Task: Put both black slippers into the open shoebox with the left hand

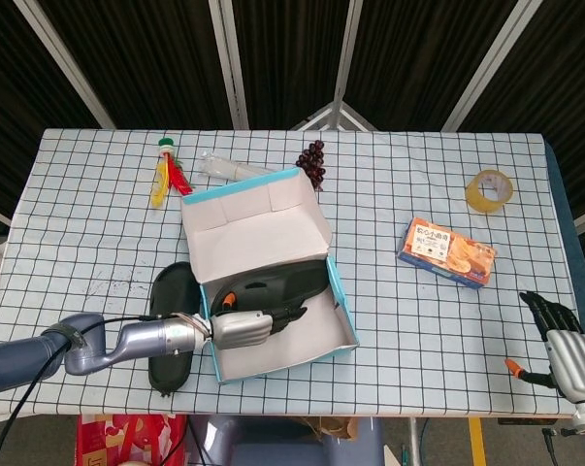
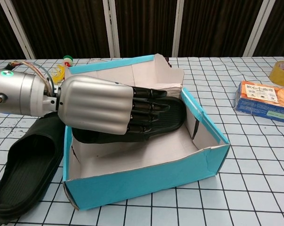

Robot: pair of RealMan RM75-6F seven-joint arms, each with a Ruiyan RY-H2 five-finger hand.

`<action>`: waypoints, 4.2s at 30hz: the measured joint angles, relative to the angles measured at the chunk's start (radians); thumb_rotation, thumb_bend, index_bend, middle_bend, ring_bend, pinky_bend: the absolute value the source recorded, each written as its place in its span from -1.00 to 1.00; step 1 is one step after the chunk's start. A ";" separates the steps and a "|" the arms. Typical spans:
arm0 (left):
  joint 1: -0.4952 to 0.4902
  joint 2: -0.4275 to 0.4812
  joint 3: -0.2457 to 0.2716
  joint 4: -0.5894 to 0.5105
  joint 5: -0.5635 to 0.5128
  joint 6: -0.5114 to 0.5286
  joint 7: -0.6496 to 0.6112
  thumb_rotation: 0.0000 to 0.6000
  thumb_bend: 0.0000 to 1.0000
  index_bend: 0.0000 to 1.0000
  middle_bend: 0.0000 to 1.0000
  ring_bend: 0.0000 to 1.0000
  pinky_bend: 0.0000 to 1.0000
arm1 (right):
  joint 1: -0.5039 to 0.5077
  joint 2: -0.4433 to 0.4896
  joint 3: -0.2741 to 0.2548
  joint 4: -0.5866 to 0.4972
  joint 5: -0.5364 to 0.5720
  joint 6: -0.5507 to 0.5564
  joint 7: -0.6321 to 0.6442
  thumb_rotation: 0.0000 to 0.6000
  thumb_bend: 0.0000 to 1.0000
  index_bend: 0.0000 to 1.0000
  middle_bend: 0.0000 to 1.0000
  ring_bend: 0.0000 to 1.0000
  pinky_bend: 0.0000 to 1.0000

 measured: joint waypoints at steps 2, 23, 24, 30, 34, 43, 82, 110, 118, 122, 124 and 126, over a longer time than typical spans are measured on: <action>-0.003 -0.012 -0.003 0.014 -0.002 -0.005 0.001 1.00 -0.72 -0.64 -0.75 -0.98 -0.86 | 0.000 0.000 -0.001 0.000 -0.001 0.000 -0.001 1.00 -0.56 -0.97 -0.85 -0.81 -0.86; 0.038 0.018 -0.018 -0.127 -0.074 -0.120 0.149 1.00 -0.74 -0.64 -0.75 -1.00 -0.87 | 0.004 0.000 -0.002 -0.004 -0.002 -0.007 -0.011 1.00 -0.56 -0.97 -0.85 -0.81 -0.86; 0.042 0.020 -0.017 -0.138 -0.076 -0.128 0.160 1.00 -0.74 -0.64 -0.75 -1.00 -0.87 | 0.004 0.000 -0.002 -0.004 -0.002 -0.008 -0.011 1.00 -0.56 -0.97 -0.85 -0.81 -0.86; 0.048 0.017 -0.029 -0.167 -0.100 -0.182 0.199 1.00 -0.74 -0.64 -0.74 -1.00 -0.87 | 0.005 0.000 -0.002 -0.004 0.000 -0.011 -0.009 1.00 -0.56 -0.97 -0.85 -0.81 -0.86; 0.051 0.018 -0.037 -0.184 -0.110 -0.194 0.214 1.00 -0.74 -0.64 -0.72 -1.00 -0.87 | 0.004 0.001 -0.001 -0.003 -0.001 -0.008 -0.006 1.00 -0.56 -0.97 -0.85 -0.81 -0.86; 0.077 0.075 -0.053 -0.252 -0.122 -0.158 0.216 1.00 -0.74 -0.63 -0.70 -1.00 -0.87 | 0.007 0.000 -0.002 -0.004 0.000 -0.015 -0.010 1.00 -0.56 -0.97 -0.85 -0.81 -0.86; 0.509 0.100 0.007 -0.258 -0.324 0.387 -0.214 1.00 -0.72 -0.37 -0.09 -0.30 -0.23 | 0.010 0.001 -0.001 -0.015 0.020 -0.029 -0.029 1.00 -0.56 -0.97 -0.85 -0.81 -0.86; 0.500 -0.063 -0.074 -0.113 -0.500 0.320 -0.273 1.00 -0.65 -0.31 0.02 -0.22 -0.20 | 0.013 0.002 -0.002 -0.010 0.021 -0.037 -0.024 1.00 -0.56 -0.97 -0.85 -0.81 -0.86; 0.492 -0.089 -0.089 -0.069 -0.532 0.306 -0.287 1.00 -0.66 -0.36 -0.01 -0.22 -0.20 | 0.013 0.001 -0.002 -0.010 0.024 -0.039 -0.025 1.00 -0.56 -0.97 -0.85 -0.81 -0.86; 0.481 -0.104 -0.096 -0.044 -0.538 0.301 -0.294 1.00 -0.66 -0.44 -0.10 -0.23 -0.20 | 0.015 0.001 -0.001 -0.010 0.027 -0.043 -0.027 1.00 -0.56 -0.97 -0.85 -0.81 -0.86; 0.474 -0.111 -0.100 -0.030 -0.534 0.305 -0.298 1.00 -0.66 -0.49 -0.15 -0.25 -0.20 | 0.016 0.000 -0.001 -0.010 0.029 -0.045 -0.028 1.00 -0.56 -0.97 -0.85 -0.81 -0.86; 0.467 -0.121 -0.104 -0.009 -0.520 0.315 -0.304 1.00 -0.66 -0.53 -0.19 -0.27 -0.21 | 0.017 0.001 -0.001 -0.010 0.030 -0.048 -0.029 1.00 -0.56 -0.97 -0.85 -0.81 -0.86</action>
